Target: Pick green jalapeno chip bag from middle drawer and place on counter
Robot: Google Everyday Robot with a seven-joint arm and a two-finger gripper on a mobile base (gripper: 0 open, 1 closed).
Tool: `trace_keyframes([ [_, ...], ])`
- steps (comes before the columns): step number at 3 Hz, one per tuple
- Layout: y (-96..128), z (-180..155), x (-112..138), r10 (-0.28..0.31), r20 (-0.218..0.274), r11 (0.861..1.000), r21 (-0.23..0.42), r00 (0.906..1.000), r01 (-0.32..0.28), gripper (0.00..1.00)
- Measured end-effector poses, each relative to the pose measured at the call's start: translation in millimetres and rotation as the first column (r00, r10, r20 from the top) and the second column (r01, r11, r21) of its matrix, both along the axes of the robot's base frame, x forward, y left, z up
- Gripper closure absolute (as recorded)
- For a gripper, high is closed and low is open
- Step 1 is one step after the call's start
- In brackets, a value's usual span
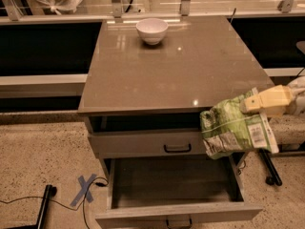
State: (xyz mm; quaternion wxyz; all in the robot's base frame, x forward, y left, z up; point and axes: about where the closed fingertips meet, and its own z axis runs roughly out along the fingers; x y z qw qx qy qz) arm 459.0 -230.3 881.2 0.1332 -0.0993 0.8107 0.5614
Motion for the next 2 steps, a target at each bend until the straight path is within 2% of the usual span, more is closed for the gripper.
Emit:
trace_keyframes([
  [1,-4,24,25,-0.014,-0.034,0.999,0.037,0.9993,0.015,1.0],
  [2,7,29,61,-0.041,-0.115,0.995,0.088,0.9925,0.051,1.0],
])
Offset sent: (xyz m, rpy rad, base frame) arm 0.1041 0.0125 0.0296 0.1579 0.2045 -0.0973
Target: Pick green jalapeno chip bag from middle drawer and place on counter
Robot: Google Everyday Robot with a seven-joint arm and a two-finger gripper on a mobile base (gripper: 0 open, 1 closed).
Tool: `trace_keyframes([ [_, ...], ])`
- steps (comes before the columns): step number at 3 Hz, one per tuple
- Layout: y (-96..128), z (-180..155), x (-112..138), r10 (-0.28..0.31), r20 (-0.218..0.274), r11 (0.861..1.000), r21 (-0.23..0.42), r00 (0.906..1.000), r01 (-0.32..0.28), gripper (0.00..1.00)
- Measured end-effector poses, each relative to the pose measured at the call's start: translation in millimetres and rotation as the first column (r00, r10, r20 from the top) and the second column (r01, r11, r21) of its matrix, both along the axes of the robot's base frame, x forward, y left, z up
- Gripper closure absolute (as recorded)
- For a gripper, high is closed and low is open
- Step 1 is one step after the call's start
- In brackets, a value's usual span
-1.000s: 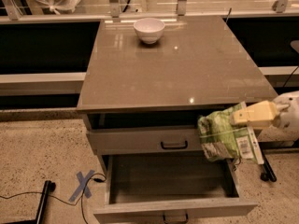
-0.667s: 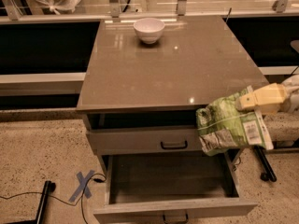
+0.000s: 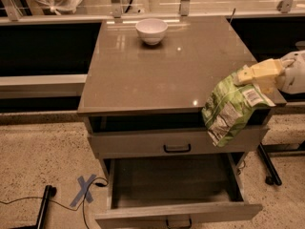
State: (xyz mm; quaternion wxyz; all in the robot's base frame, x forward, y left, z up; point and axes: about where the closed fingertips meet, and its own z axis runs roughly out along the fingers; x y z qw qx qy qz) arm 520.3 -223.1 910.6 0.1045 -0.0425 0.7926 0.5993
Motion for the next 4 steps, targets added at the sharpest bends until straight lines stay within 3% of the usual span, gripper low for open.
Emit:
trace_keyframes([
  [2,4,3,3,0.011,0.002,1.0,0.012,0.9999,-0.011,1.0],
  [3,19,23,15,0.058,0.008,0.997,0.048,0.9983,-0.058,1.0],
  [4,29,47,47,0.065,0.015,0.992,0.11,0.9978,-0.066,1.0],
])
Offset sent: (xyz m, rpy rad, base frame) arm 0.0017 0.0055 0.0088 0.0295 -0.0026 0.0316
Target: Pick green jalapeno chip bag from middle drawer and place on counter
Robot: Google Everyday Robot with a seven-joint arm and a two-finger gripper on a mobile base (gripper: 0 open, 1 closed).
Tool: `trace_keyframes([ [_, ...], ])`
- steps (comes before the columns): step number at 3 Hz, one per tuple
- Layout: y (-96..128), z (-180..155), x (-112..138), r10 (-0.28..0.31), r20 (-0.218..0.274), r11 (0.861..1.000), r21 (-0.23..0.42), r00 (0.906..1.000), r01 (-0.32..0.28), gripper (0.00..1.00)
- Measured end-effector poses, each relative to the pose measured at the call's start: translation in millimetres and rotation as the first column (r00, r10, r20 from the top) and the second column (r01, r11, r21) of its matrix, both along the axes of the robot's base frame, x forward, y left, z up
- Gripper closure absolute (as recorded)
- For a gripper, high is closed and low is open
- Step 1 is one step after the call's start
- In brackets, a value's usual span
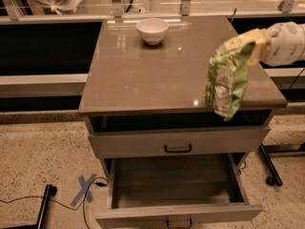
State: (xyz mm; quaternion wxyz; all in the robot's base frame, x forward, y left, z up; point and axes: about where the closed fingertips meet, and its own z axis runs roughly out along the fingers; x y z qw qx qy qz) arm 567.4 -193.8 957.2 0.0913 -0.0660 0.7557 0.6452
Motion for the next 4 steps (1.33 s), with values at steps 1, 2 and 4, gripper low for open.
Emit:
trace_keyframes([
  [1,4,16,36,-0.048,0.014,0.998,0.043,0.9988,0.047,1.0],
  [2,9,13,61,-0.095,0.021,0.994,0.05,0.9953,0.094,1.0],
  [4,20,-7,88,-0.137,0.009,0.99,0.03,0.9906,0.136,1.0],
])
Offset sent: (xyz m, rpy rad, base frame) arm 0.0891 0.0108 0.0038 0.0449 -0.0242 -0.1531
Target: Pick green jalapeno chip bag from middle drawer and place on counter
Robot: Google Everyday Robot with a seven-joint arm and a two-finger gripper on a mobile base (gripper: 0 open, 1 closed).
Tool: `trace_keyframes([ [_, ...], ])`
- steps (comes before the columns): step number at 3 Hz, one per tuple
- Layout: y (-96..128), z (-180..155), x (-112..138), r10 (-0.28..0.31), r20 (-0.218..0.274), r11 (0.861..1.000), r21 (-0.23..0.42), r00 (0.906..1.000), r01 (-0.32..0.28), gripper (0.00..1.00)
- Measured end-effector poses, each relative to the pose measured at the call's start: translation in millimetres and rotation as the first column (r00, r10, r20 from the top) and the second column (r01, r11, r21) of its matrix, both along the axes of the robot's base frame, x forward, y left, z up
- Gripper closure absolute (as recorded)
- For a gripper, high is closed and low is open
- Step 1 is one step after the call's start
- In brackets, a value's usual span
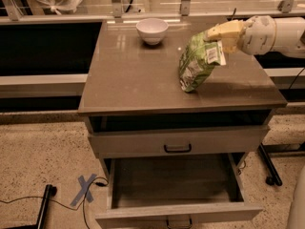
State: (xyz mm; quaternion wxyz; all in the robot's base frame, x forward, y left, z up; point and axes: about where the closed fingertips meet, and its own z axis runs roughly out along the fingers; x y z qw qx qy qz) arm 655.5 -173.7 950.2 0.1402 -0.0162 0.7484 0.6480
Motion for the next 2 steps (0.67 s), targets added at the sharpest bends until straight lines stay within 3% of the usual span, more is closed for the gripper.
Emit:
trace_keyframes([
  [1,-1.2,-10.7,7.1,-0.022,-0.014,0.999,-0.032,0.9997,0.022,0.82],
  [2,3.7,-10.7,8.5,-0.016,-0.015,0.999,-0.029,0.9998,0.015,0.5],
])
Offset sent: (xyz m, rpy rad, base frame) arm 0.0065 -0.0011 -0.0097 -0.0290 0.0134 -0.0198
